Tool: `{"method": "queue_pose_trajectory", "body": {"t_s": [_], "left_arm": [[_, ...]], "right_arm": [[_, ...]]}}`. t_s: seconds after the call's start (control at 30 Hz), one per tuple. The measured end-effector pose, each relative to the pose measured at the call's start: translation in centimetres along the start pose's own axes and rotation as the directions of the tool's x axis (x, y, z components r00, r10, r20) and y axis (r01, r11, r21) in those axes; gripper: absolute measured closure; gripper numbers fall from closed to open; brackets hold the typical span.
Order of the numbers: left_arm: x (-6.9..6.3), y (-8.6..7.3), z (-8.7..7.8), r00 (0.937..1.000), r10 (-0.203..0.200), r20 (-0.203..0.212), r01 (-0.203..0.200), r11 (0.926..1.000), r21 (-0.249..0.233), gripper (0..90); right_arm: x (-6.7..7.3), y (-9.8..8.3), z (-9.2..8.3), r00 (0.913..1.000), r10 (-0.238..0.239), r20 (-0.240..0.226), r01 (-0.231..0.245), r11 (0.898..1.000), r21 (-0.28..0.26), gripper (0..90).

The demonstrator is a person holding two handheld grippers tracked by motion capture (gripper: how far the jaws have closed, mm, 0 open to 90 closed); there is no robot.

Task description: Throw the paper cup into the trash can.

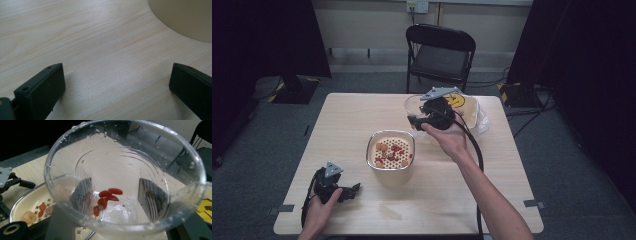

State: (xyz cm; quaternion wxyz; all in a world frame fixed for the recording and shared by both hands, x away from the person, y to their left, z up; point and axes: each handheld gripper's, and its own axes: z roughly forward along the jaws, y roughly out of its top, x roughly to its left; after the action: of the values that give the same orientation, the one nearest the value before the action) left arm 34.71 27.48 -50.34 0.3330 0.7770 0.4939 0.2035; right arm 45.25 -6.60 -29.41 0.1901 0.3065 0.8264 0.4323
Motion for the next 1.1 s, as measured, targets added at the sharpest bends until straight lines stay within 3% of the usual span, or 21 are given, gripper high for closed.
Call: {"method": "queue_pose_trajectory", "body": {"t_s": [0.33,0.53,0.77,1.1], "left_arm": [[0.0,0.0,0.0,1.0000,0.000,0.000,0.000,1.0000,0.000,0.0],[0.0,0.0,0.0,1.0000,0.000,0.000,0.000,1.0000,0.000,0.0],[0.0,0.0,0.0,1.0000,0.000,0.000,0.000,1.0000,0.000,0.0],[0.0,0.0,0.0,1.0000,-0.001,0.000,0.001,1.0000,0.000,0.0]], "right_arm": [[-1.6,0.6,-1.1,0.9995,0.019,0.024,-0.018,0.998,-0.055,45.6],[-4.1,0.7,-1.8,0.9941,0.079,0.074,-0.074,0.995,-0.065,45.6],[-6.8,0.4,-2.1,0.9828,0.095,0.158,-0.091,0.995,-0.031,45.1],[-10.4,-0.9,-1.5,0.9582,0.175,0.226,-0.176,0.984,-0.016,43.1]]}}
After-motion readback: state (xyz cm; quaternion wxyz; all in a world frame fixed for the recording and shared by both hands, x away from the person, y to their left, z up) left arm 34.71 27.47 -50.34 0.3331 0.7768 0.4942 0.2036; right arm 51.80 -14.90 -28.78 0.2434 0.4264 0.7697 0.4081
